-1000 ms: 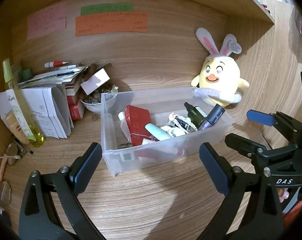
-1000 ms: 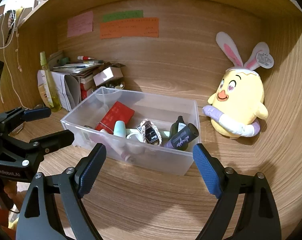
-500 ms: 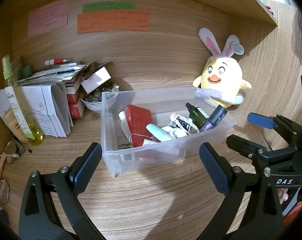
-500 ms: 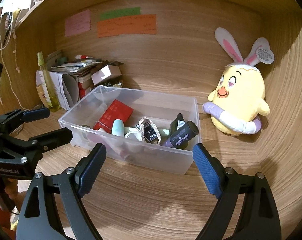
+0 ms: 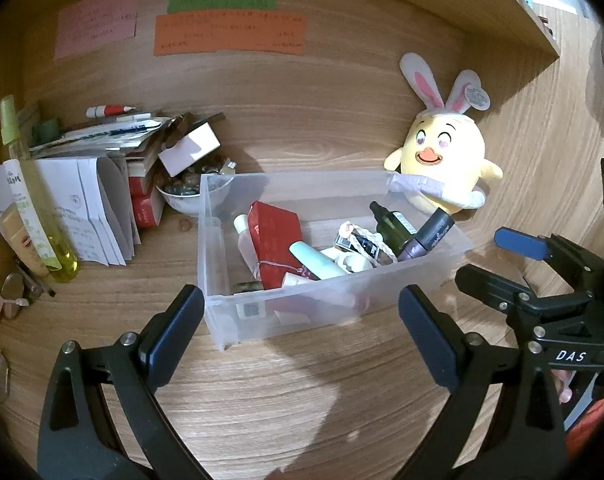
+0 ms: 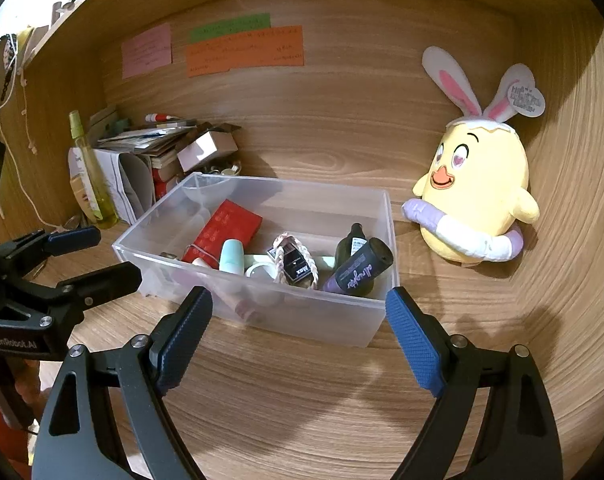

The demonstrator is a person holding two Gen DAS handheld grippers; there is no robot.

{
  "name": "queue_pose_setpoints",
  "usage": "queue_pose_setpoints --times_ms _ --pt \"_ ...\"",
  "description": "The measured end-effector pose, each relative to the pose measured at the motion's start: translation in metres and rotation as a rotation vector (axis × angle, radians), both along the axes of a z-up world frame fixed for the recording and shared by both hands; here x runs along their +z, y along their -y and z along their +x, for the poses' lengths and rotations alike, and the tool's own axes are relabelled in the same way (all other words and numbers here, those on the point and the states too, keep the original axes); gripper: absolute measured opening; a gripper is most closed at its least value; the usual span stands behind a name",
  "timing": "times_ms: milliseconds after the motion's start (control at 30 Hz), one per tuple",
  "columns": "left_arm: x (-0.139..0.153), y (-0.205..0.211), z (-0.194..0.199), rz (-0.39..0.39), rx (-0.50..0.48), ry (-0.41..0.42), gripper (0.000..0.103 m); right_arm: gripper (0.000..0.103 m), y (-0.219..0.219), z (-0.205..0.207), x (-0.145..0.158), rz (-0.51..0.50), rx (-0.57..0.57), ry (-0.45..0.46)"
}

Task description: Organize objects

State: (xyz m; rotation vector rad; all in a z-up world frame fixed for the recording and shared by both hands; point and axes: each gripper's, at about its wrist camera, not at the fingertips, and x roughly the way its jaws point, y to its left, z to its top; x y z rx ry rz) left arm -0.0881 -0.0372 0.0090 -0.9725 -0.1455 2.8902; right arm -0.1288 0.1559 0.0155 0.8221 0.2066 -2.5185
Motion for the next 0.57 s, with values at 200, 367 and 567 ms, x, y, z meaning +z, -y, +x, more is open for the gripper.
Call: queue_pose_setpoints --times_ms 200,367,567 --pt "-0.0013 0.0013 0.0009 0.011 0.005 0.004 0.099 0.087 0.0006 -0.0013 -0.0005 -0.002 0.005 0.009" --pt "-0.0005 0.0013 0.0033 0.007 0.011 -0.009 0.099 0.087 0.0016 -0.0001 0.0002 -0.002 0.005 0.008" --pt "0.0025 -0.0016 0.0068 -0.005 0.009 -0.019 0.099 0.087 0.0027 0.0032 0.0018 -0.002 0.005 0.003"
